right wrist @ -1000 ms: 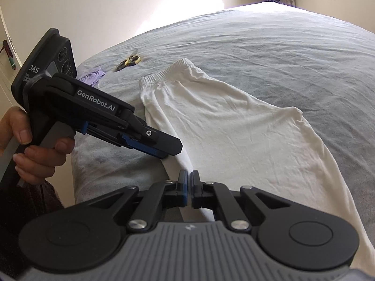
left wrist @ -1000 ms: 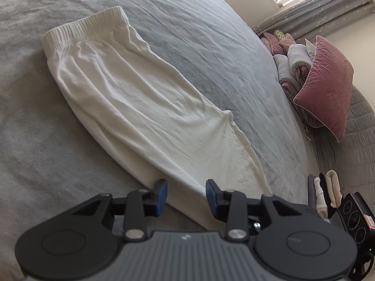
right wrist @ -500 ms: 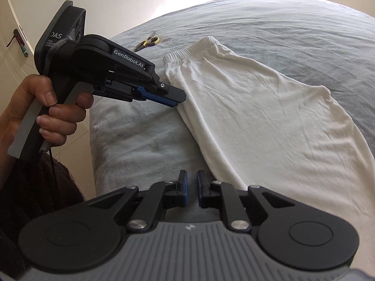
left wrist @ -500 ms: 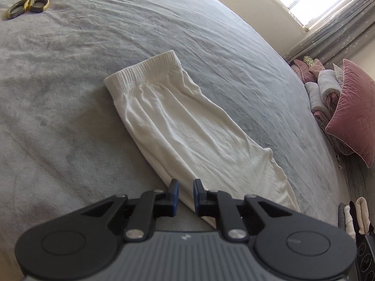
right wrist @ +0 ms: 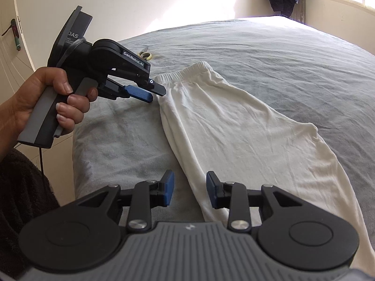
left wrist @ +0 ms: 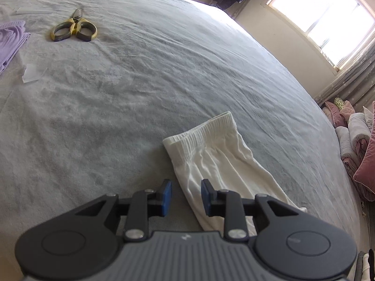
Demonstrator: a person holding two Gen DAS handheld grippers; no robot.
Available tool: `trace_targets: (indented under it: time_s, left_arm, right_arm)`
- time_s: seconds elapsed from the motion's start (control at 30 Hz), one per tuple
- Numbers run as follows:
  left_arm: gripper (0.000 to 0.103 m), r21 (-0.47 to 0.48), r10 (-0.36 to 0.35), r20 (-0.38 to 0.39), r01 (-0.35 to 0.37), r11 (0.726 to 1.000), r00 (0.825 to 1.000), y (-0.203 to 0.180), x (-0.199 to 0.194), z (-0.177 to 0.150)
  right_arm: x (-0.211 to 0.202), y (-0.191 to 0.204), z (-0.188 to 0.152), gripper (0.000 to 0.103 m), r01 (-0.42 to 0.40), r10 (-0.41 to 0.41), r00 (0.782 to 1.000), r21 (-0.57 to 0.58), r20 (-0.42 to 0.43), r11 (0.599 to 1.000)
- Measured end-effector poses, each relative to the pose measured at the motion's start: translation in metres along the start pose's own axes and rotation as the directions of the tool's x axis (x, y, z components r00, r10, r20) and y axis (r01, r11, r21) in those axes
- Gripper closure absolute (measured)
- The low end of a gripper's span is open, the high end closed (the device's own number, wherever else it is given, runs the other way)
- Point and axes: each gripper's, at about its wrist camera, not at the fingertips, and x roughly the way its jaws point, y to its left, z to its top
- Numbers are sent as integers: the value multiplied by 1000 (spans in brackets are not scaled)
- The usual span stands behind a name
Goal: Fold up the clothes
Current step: 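Grasp the white waistband with the left gripper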
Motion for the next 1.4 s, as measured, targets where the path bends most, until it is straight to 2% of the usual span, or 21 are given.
trace_targets:
  time_s: [0.07,0.17,0.2,0.3,0.37,0.4,0.43,0.6,0.7,0.77,0.83,1.0,1.2,1.27,1.3,1.33,1.4]
  left_arm:
    - [79,6,19,13,-19,1000,1000,0,3,1]
    - [99,22,49,35,-49,999,998,0,6,3]
    - [101,23,52,37,-53,998,998,-1,7,4]
    - [102,31,57,40,-59,998,998,-2,8,4]
    - [102,50,61,48,-63,997,997,-5,6,4]
    - [102,57,61,52,-64,996,997,-5,5,5]
    - [102,63,60,55,-64,996,997,-6,3,6]
    - [102,87,49,61,-54,995,997,-8,-2,10]
    - [102,101,52,64,-58,993,997,-10,-5,11]
    - [102,99,50,62,-56,993,997,-9,-6,11]
    - [102,94,46,59,-52,994,997,-8,-6,12]
    - [102,83,50,50,-54,995,998,-6,-6,12]
    - [102,73,39,41,-42,996,998,-6,-9,14]
    - [102,69,34,43,-37,997,998,-6,-10,15]
    - [102,65,32,44,-35,997,999,-6,-10,15]
    - [102,62,30,44,-33,998,999,-6,-11,15]
    - [102,57,27,44,-29,998,999,-6,-11,16]
  right_arm:
    - [2,5,1,68,-1,1,1000,-33,4,999]
    - [6,12,3,68,3,-3,1000,-83,2,997]
    - [8,15,4,68,13,-14,1000,-105,-1,994]
    - [17,16,5,74,48,-51,999,-143,-18,989]
    - [22,16,5,84,71,-77,997,-160,-31,984]
    - [24,14,5,96,78,-84,996,-162,-36,984]
    - [23,13,6,99,71,-78,996,-154,-35,986]
    - [16,5,8,102,12,-15,1000,-82,-28,997]
    - [13,2,10,102,-54,54,998,-20,-23,998]
    - [13,4,11,102,-40,40,999,-16,-19,999]
    - [14,6,12,89,-13,13,1000,-28,-2,1000]
    - [19,7,15,89,18,-18,1000,-37,13,999]
    - [21,20,17,87,87,-83,996,-113,43,990]
    - [23,27,17,81,118,-111,992,-143,61,983]
    - [24,31,16,73,135,-125,990,-160,72,978]
    - [27,36,16,70,158,-145,986,-181,85,971]
    - [32,46,16,70,205,-184,977,-221,112,954]
